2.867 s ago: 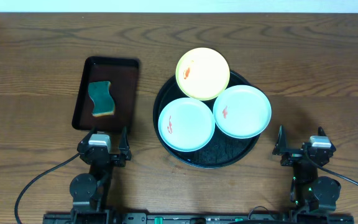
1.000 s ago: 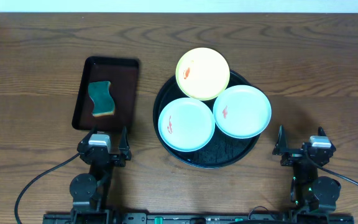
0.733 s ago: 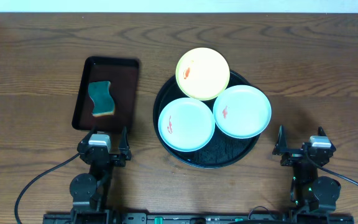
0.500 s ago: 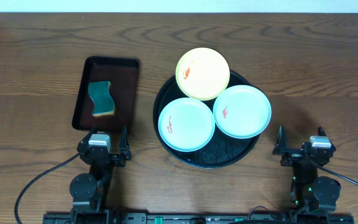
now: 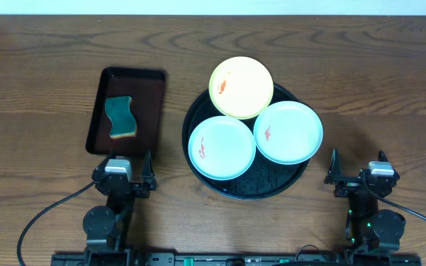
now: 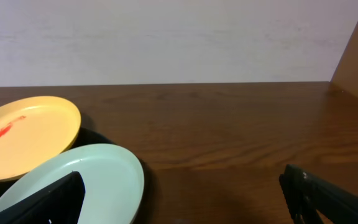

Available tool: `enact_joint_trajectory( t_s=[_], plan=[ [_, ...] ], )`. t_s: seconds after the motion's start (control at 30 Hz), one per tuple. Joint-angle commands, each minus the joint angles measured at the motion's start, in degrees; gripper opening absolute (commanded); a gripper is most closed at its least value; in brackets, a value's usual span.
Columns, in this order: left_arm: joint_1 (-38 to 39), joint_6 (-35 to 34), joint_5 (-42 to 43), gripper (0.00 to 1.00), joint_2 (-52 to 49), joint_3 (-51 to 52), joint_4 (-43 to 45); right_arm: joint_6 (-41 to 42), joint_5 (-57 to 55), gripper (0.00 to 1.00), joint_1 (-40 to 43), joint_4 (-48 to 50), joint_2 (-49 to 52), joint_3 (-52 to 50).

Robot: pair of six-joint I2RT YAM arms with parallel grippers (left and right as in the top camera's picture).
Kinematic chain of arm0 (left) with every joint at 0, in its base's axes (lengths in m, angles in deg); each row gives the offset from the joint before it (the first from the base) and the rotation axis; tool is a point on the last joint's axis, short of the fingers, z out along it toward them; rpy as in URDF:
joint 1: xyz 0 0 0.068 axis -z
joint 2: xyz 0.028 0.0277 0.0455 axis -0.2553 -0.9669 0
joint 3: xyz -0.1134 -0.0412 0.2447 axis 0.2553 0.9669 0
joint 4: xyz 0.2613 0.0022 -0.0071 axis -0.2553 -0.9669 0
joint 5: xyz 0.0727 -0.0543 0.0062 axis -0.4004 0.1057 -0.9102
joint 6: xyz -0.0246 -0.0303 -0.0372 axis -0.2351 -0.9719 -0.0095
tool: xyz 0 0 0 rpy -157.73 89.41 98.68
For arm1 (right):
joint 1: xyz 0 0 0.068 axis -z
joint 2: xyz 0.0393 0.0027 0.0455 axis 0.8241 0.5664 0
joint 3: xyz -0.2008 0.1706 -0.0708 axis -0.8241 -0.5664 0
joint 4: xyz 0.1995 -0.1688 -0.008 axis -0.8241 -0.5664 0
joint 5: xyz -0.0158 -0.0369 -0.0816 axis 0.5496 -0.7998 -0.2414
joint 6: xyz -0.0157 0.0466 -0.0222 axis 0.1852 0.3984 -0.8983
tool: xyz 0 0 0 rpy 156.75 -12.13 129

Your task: Clean dirty plates on tray and stack at the side

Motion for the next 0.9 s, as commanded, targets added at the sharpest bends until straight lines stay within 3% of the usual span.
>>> enact_joint_trajectory(
  t_s=[0.0, 0.1, 0.27, 0.3, 0.57, 0.87],
  plan=[
    [0.28, -5.27, 1.66, 0.81, 0.28, 0.94, -1.97, -0.04, 0.02, 0.99, 0.61, -0.22, -0.2, -0.09],
    [0.28, -10.03, 1.81, 0.81, 0.28, 0.94, -1.86, -0.04, 0.02, 0.99, 0.59, -0.22, -0.2, -0.09],
    [0.28, -30.38, 4.07, 0.81, 0.28, 0.94, -1.6, -0.02, 0.02, 0.99, 0.61, -0.24, -0.2, -0.09],
    [0.28, -31.71, 4.07, 0.82, 0.28, 0.94, -1.6, -0.02, 0.02, 0.99, 0.61, -0.22, -0.2, -0.09],
    [0.28, -31.78, 3.96, 0.81, 0.2, 0.94, -1.62, -0.04, 0.0, 0.99, 0.59, -0.22, -0.2, -0.09],
    [0.26, -26.62, 3.52, 0.81, -3.91, 0.94, -1.6, -0.04, 0.02, 0.99, 0.59, -0.22, -0.2, -0.09]
  ],
)
